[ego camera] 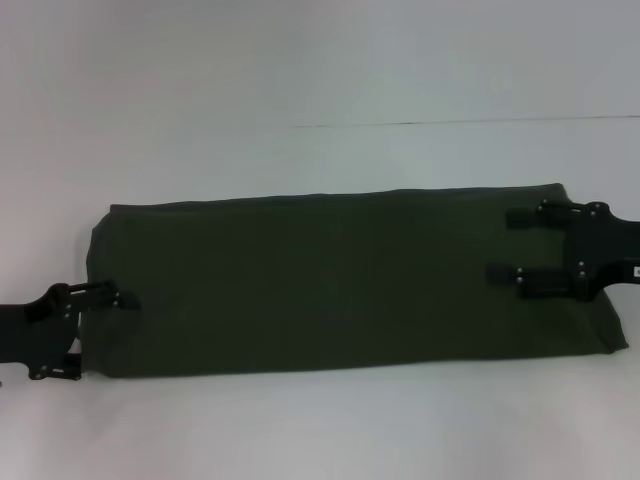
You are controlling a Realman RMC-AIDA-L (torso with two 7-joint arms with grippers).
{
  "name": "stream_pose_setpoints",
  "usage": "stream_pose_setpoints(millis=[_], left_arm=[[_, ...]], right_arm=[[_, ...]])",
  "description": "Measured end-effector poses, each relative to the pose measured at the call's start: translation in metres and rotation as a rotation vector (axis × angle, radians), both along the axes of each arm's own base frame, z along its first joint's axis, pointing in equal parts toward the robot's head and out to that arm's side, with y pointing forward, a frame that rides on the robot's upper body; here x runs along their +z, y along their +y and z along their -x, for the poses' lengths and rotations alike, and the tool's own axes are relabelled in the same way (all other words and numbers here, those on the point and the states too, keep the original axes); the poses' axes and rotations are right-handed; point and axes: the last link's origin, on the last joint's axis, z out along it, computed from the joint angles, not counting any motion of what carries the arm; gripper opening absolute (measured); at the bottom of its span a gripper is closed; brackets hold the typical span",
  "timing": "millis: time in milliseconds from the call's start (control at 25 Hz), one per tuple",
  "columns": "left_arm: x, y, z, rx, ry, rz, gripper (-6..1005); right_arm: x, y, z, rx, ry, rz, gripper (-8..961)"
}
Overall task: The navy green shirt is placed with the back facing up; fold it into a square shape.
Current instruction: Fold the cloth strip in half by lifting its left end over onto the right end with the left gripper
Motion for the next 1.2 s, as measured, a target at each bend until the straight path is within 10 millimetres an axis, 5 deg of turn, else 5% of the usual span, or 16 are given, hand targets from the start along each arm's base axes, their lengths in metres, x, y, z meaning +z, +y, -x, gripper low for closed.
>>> stream_pose_setpoints(millis=[920,1200], left_arm=[[-0.0022,0.0000,-0.0014,-0.003,-0.004,0.003,932],[-0.0030,-0.0007,-0.0016,-0.007,0.000,0.013,863]], right_arm=[[-0.0014,0.0014,0.0015,0.002,0.000,-0.002,912],[-0.0015,0.0016,0.0018,0.003,-0.001,-0.001,912]])
